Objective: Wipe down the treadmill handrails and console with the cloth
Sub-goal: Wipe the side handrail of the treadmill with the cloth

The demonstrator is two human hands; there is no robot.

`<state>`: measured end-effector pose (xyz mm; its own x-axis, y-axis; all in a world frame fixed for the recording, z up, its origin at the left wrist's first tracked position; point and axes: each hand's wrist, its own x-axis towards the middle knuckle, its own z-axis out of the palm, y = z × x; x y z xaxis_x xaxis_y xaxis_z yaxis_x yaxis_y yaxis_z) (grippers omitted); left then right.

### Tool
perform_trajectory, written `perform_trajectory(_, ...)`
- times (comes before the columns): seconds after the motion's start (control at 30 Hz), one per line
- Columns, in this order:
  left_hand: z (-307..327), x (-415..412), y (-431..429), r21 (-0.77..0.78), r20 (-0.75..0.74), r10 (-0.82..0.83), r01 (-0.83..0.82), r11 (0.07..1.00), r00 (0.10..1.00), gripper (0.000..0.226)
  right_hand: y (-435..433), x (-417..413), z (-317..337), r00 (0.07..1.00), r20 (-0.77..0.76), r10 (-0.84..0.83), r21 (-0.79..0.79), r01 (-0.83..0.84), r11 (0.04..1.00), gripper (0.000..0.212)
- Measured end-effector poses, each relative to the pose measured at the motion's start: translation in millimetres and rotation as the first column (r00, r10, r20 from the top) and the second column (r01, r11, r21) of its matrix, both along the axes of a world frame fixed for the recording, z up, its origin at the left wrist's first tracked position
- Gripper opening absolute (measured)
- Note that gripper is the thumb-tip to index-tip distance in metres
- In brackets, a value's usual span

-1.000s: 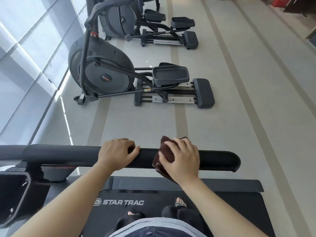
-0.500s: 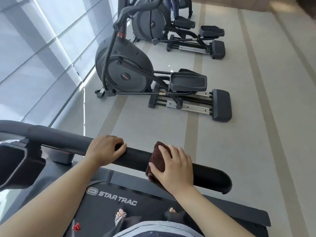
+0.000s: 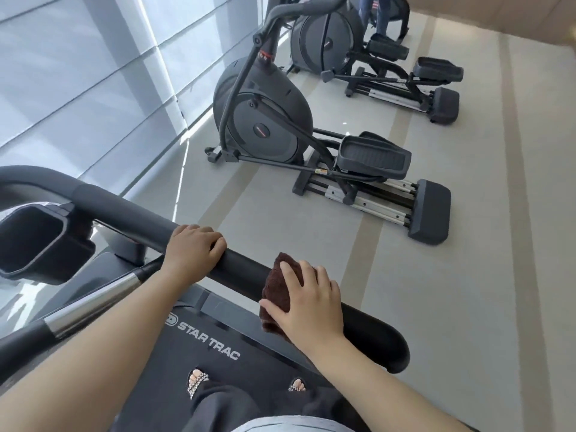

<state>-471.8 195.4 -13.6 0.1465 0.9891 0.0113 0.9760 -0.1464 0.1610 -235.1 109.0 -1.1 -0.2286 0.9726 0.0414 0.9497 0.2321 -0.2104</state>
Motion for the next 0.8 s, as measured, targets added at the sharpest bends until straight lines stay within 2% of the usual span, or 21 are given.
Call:
perform_trajectory(0.17, 8.4, -16.2, -5.4, -0.054, 0.103, -0.102, 0.108, 0.993, 0.989, 0.039, 21.5, -49.4, 5.0, 0.998, -0.019, 0.056, -0.002, -0.056, 0.998, 0.068)
perform_trajectory(0.23, 15.7, -31.0, -7.4, -0.001, 0.146, -0.070, 0.071, 0.997, 0.987, 0.037, 31.7, -72.6, 7.9, 0.997, -0.030, 0.072, -0.021, -0.072, 0.997, 0.068)
perform_trajectory(0.33, 25.0, -60.6, -16.2, 0.104, 0.130, -0.033, 0.019, 0.994, 0.991, 0.043, 34.6, -80.4, 5.4, 0.996, -0.027, 0.090, -0.034, -0.091, 0.995, 0.068)
perform_trajectory(0.4, 27.1, -83.0, -24.6, 0.109, 0.119, -0.012, -0.001, 0.994, 0.993, 0.041, 27.6, -73.5, 1.9, 0.995, -0.025, 0.095, -0.015, -0.095, 0.995, 0.066)
perform_trajectory(0.5, 22.4, -109.3, -40.7, 0.003, 0.114, 0.059, -0.059, 0.998, 0.992, 0.047, 24.4, -77.3, -3.4, 0.999, 0.000, 0.050, 0.032, -0.050, 0.998, 0.064)
perform_trajectory(0.63, 12.1, -123.9, -62.0, -0.134, 0.085, 0.145, -0.133, 0.982, 0.986, 0.054, 48.9, -132.0, 2.3, 0.998, -0.007, 0.066, 0.011, -0.066, 0.998, 0.064)
perform_trajectory(0.8, 8.8, -119.8, -75.8, -0.280, -0.077, 0.197, -0.211, 0.937, 0.977, 0.042, 69.5, -181.0, 3.8, 0.993, 0.002, 0.116, -0.016, -0.116, 0.993, 0.066)
